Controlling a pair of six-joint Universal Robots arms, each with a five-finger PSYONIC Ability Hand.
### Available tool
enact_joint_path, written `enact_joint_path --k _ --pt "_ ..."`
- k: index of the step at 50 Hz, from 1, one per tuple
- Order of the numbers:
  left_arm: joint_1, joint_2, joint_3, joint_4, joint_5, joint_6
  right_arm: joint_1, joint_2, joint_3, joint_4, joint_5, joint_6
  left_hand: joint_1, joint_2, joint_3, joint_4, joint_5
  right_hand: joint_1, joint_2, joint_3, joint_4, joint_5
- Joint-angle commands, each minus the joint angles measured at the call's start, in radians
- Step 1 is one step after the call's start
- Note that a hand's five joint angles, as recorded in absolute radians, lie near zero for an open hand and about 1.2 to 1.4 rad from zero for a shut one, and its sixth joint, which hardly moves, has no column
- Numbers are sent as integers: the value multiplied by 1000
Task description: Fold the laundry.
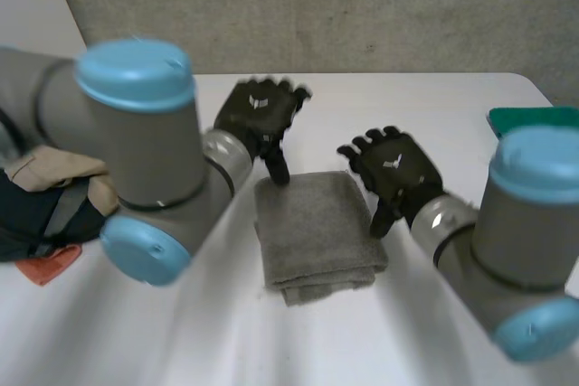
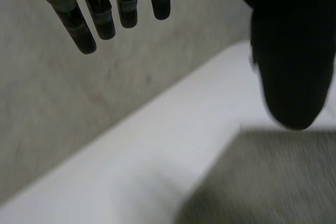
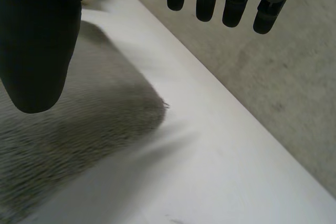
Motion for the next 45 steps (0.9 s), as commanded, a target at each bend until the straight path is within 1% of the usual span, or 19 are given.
enact_joint_path --k 1,3,4,6,10,14,22,24,29,31,32,33,35,36,40,44,45 --pt "84 60 51 14 464 37 115 -12 243 -187 2 -101 1 -34 -38 -30 -49 -17 -22 -34 -37 -49" --pt "89 61 55 10 530 35 127 6 281 -248 1 -101 1 -34 -38 -30 -49 -17 -22 -34 -37 -49" --pt "93 64 58 -2 604 32 131 12 288 -263 1 -101 2 -33 -37 -29 -49 -17 -22 -34 -37 -49" --pt "98 73 60 -19 642 29 134 54 306 -324 1 -101 2 -33 -37 -29 -49 -17 -22 -34 -37 -49" --pt "95 77 51 -27 645 30 135 106 302 -428 1 -101 2 -33 -37 -29 -49 -17 -22 -34 -37 -49" --pt "84 72 42 -30 645 34 132 149 274 -491 1 -104 2 -33 -37 -29 -49 -17 -22 -34 -37 -49" --pt "81 69 28 -29 640 34 123 241 182 -502 7 -115 2 -33 -37 -29 -49 5 0 -12 -16 -27" --pt "81 70 28 -29 640 29 123 252 171 -502 6 -115 5 -30 -34 -26 -46 67 62 49 46 35" --pt "81 73 29 -29 640 29 123 255 144 -507 -8 -104 5 -30 -34 -26 -46 375 370 357 354 343" --pt "81 75 29 -29 640 29 123 258 128 -505 -8 -104 5 -30 -34 -26 -46 422 417 404 401 390" --pt "81 75 29 -29 640 29 123 259 117 -504 -8 -102 5 -30 -34 -26 -46 486 481 469 465 454" --pt "81 75 31 -29 640 29 121 265 93 -499 -7 -101 5 -30 -34 -26 -46 714 708 696 693 681" --pt "81 77 31 -29 640 27 120 282 70 -496 -10 -92 5 -30 -34 -26 -46 982 976 964 961 949" --pt "81 77 32 -29 640 27 118 293 58 -494 -13 -86 5 -30 -34 -26 -46 1201 1196 1184 1180 1169" --pt "80 78 39 -29 640 29 79 296 -17 -435 -28 -53 5 -30 -34 -26 -46 1205 1200 1188 1184 1173" --pt "78 99 57 -26 640 29 17 255 -116 -367 -28 -6 5 -30 -34 -26 -46 1205 1200 1188 1184 1173" --pt "80 109 62 -24 640 27 -15 233 -152 -352 -28 17 5 -30 -34 -26 -46 1205 1200 1188 1184 1173"
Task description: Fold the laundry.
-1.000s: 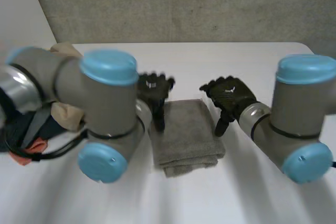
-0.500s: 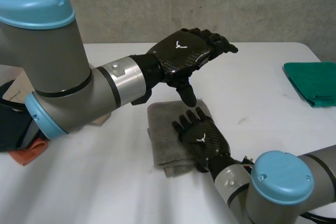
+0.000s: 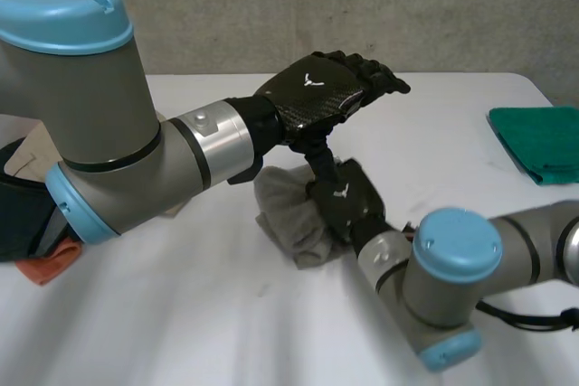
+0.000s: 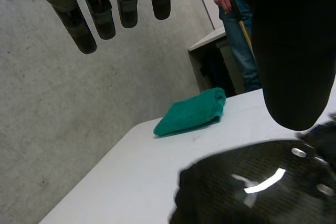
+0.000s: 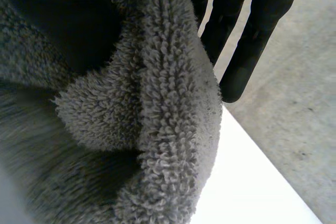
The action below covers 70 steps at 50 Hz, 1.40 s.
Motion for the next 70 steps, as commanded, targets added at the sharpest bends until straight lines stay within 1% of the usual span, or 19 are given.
enact_joint_path --k 1,7,16,22,28,31,34,38,39,40,41,47,53,55,59,61,64,68,70 --pt "-1 40 27 6 0 -3 -123 -68 -167 103 -6 89 5 -30 -34 -26 -46 371 239 234 203 303" --pt "6 94 54 27 0 -19 -258 -136 -242 92 -15 170 2 -33 -37 -29 -49 371 239 234 203 303" --pt "4 100 58 64 -1 -81 -584 -137 -380 29 -88 284 5 -30 -34 -26 -46 371 239 234 203 303" --pt "3 87 44 64 -1 -81 -752 48 -457 -22 -159 301 5 -30 -34 -26 -46 371 239 234 203 303" --pt "1 48 33 64 -1 -79 -851 238 -535 -68 -220 299 8 -27 -31 -23 -43 371 239 234 203 303" --pt "1 33 31 64 -1 -79 -891 336 -581 -40 -285 296 11 -24 -28 -20 -40 371 239 234 203 303" --pt "-2 22 30 64 -1 -79 -901 363 -595 -8 -346 287 11 -24 -28 -20 -40 371 239 234 203 303" --pt "-7 13 30 64 -1 -79 -917 349 -612 9 -369 265 11 -24 -28 -20 -40 371 239 234 203 303" --pt "-7 13 30 64 -1 -79 -920 346 -613 12 -366 262 11 -24 -28 -20 -40 371 239 234 203 303" --pt "-8 11 30 64 -1 -79 -921 341 -613 23 -356 258 11 -24 -28 -20 -40 -154 -286 -291 -322 -222" --pt "-8 11 30 64 -1 -79 -921 331 -612 39 -340 258 11 -24 -28 -20 -40 -851 -983 -988 -1019 -919" --pt "-14 15 28 62 -3 -79 -921 243 -598 194 -313 236 11 -24 -28 -20 -40 -851 -983 -988 -1019 -919" --pt "-27 24 25 61 -6 -79 -987 144 -581 412 -268 140 11 -24 -28 -20 -40 -851 -983 -988 -1019 -919" --pt "-36 28 22 59 -9 -79 -1006 114 -581 469 -222 94 11 -24 -28 -20 -40 -851 -983 -988 -1019 -919" --pt "-37 48 15 61 -27 -81 -1055 55 -600 555 -14 -47 11 -24 -28 -20 -40 -851 -983 -988 -1019 -919" --pt "-36 54 16 64 -41 -81 -1073 9 -612 544 98 -146 11 -24 -28 -20 -40 -851 -983 -988 -1019 -919" --pt "-34 64 28 70 -76 -82 -1073 -59 -615 439 152 -210 2 -33 -37 -29 -49 -851 -983 -988 -1019 -919" --pt "-28 91 65 104 -194 -84 -1020 -123 -531 215 70 -198 1 -34 -38 -30 -49 -851 -983 -988 -1019 -919" --pt "-19 106 85 136 -305 -87 -980 -171 -474 129 11 -183 1 -34 -38 -30 -49 -851 -983 -988 -1019 -919"
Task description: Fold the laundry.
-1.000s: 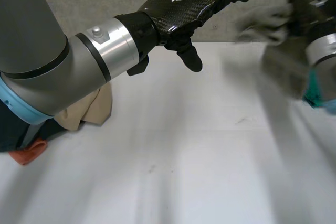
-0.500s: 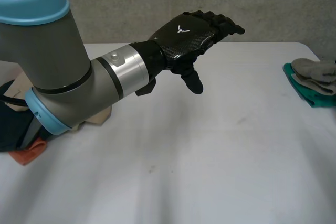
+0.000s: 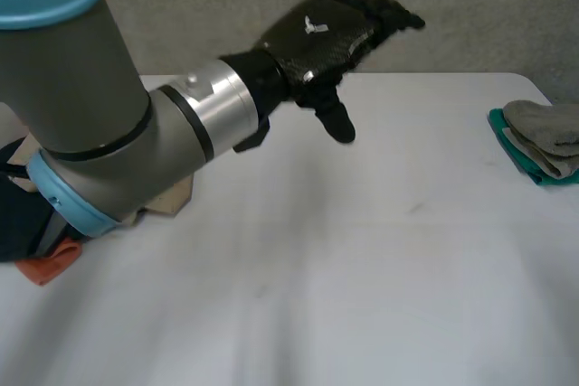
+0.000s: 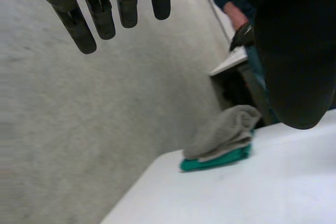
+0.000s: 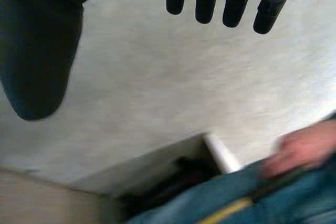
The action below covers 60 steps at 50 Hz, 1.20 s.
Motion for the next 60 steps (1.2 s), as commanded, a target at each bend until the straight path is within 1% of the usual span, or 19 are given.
enact_joint_path --k 1,2,5,6,9,10,14,18,23,25,30,32,36,39,42,46,52,58,60 --pt "23 47 59 72 -256 -5 128 -192 189 -390 -161 12 1 -34 -38 -30 -49 -49 -36 -33 -36 -46" --pt "44 62 68 89 -335 -2 146 -228 224 -423 -195 21 1 -34 -38 -30 -49 -49 -36 -33 -36 -46" --pt "102 79 77 95 -437 7 215 -339 373 -519 -306 56 1 -34 -38 -30 -49 -49 -36 -33 -36 -46" --pt "156 89 79 95 -483 10 235 -358 408 -537 -331 63 1 -34 -38 -30 -49 -49 -36 -33 -36 -46" --pt "253 86 74 88 -520 33 335 -403 523 -557 -375 76 1 -34 -38 -30 -49 -49 -36 -33 -36 -46" --pt "303 80 67 76 -522 62 364 -409 548 -554 -378 77 2 -33 -37 -29 -49 -49 -36 -33 -36 -46" --pt "398 13 40 66 -522 189 485 -417 657 -518 -377 67 8 -27 -31 -23 -43 -49 -36 -33 -36 -46" --pt "446 -122 39 71 -522 340 553 -404 747 -468 -372 66 11 -24 -28 -20 -40 -49 -36 -33 -36 -46" --pt "515 -287 45 106 -507 454 579 -389 824 -440 -352 66 17 -18 -22 -14 -34 -49 -36 -33 -36 -46" --pt "532 -340 45 126 -481 469 585 -383 855 -439 -342 66 14 -21 -25 -17 -37 -49 -36 -33 -36 -46" --pt "557 -467 63 163 -326 489 584 -371 887 -439 -335 66 119 84 80 88 68 -49 -36 -33 -36 -46" --pt "558 -496 73 175 -300 492 576 -363 899 -439 -335 64 231 195 191 199 180 -49 -36 -33 -36 -46" --pt "549 -521 85 255 -310 515 573 -361 912 -437 -334 64 1221 1185 1181 1189 1170 -49 -36 -33 -36 -46" --pt "540 -487 74 309 -339 515 573 -364 918 -439 -334 64 1223 1188 1184 1192 1172 -49 -36 -33 -36 -46" --pt "512 -360 27 370 -364 501 572 -371 921 -437 -332 66 1223 1188 1184 1192 1172 -49 -36 -33 -36 -46" --pt "427 -211 -41 462 -364 478 572 -374 924 -439 -331 66 1223 1188 1184 1192 1172 -49 -36 -33 -36 -46" --pt "279 -23 -81 503 -373 317 572 -384 927 -439 -328 66 1223 1188 1184 1192 1172 -49 -36 -33 -36 -46" --pt "147 50 -111 462 -378 121 572 -404 932 -437 -305 67 1223 1188 1184 1192 1172 -49 -36 -33 -36 -46" --pt "117 42 -122 439 -379 95 570 -406 930 -438 -300 69 1223 1188 1184 1192 1172 -49 -36 -33 -36 -46"
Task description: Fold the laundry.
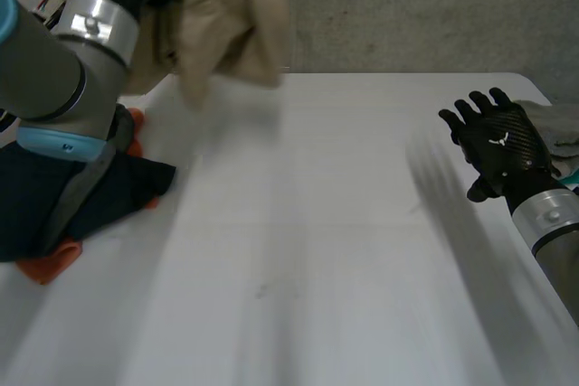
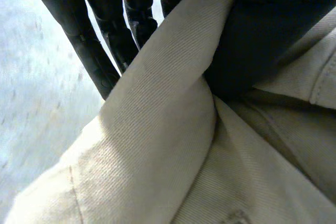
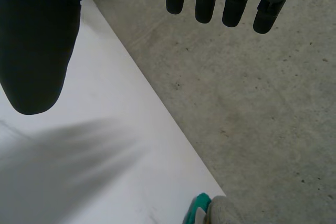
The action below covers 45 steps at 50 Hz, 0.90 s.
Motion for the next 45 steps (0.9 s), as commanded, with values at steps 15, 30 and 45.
enact_joint_path --k 15,30,45 --pt "-334 -337 -118 -224 -74 -177 -41 -63 -26 54 147 13 -536 -636 -622 -648 -538 -49 -36 -33 -36 -46" --pt "-302 -58 -288 -287 -255 -179 -41 -63 -37 98 172 13 -823 -922 -908 -935 -824 -49 -36 -33 -36 -46" --pt "-262 -139 -416 -285 -256 -195 -43 -58 -23 107 170 15 -814 -914 -899 -926 -815 -49 -36 -33 -36 -46"
